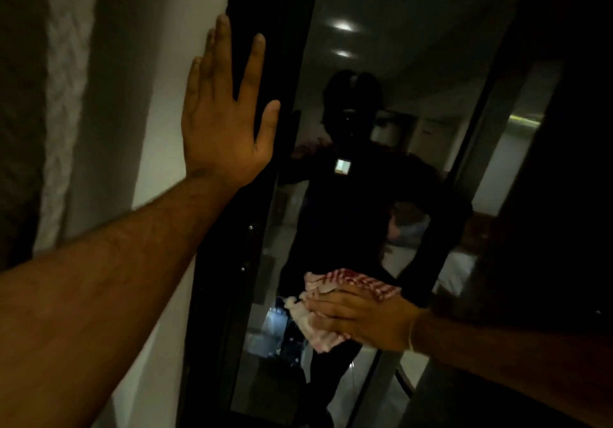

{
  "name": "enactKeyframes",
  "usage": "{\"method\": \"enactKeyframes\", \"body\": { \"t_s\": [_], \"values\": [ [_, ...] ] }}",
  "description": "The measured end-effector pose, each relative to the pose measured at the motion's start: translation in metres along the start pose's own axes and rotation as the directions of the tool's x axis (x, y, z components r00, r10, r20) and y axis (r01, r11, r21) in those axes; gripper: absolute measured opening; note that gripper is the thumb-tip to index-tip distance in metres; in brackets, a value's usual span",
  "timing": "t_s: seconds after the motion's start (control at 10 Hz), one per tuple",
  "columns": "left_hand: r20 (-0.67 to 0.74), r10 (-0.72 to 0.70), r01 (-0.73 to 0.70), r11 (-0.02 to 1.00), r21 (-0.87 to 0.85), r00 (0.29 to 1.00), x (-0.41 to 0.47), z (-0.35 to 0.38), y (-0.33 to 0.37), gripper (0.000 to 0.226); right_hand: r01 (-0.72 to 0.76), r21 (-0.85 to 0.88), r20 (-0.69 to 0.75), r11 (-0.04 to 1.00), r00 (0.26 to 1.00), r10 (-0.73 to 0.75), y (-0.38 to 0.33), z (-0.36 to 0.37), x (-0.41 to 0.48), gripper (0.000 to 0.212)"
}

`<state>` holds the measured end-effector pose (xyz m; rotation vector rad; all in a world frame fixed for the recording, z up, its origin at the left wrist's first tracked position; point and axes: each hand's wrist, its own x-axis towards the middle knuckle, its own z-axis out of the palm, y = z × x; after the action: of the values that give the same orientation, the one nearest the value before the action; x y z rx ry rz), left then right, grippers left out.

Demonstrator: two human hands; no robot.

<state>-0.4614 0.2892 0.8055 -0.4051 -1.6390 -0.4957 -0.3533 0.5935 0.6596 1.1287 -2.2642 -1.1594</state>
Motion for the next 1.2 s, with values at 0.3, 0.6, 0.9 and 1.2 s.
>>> {"method": "enactKeyframes", "body": {
  "t_s": [0.3,0.6,0.9,1.2],
  "values": [
    [-0.059,-0.018,0.005,0.975,-0.224,0.998,0.0,-0.002,-0.004,0.07,-0.127,-0.121,-0.19,0.984,0.976,0.103,0.084,-0.047,0.113,0.054],
    [0.003,-0.034,0.034,0.988,-0.153,0.999,-0.002,-0.006,0.0,0.078,-0.83,0.101,-0.421,0.549,0.464,0.779,0.259,-0.191,0.056,0.066],
    [0.048,-0.062,0.065,0.996,-0.054,0.997,-0.005,-0.006,0.002,0.073,-0.871,0.172,-0.341,0.46,0.385,0.857,0.117,-0.077,0.011,0.071],
    [0.031,-0.022,0.021,1.0,0.022,0.999,-0.007,0.001,-0.002,0.07,-0.484,0.513,0.047,0.708,0.84,0.541,-0.126,0.1,0.019,0.05]
  ]
}}
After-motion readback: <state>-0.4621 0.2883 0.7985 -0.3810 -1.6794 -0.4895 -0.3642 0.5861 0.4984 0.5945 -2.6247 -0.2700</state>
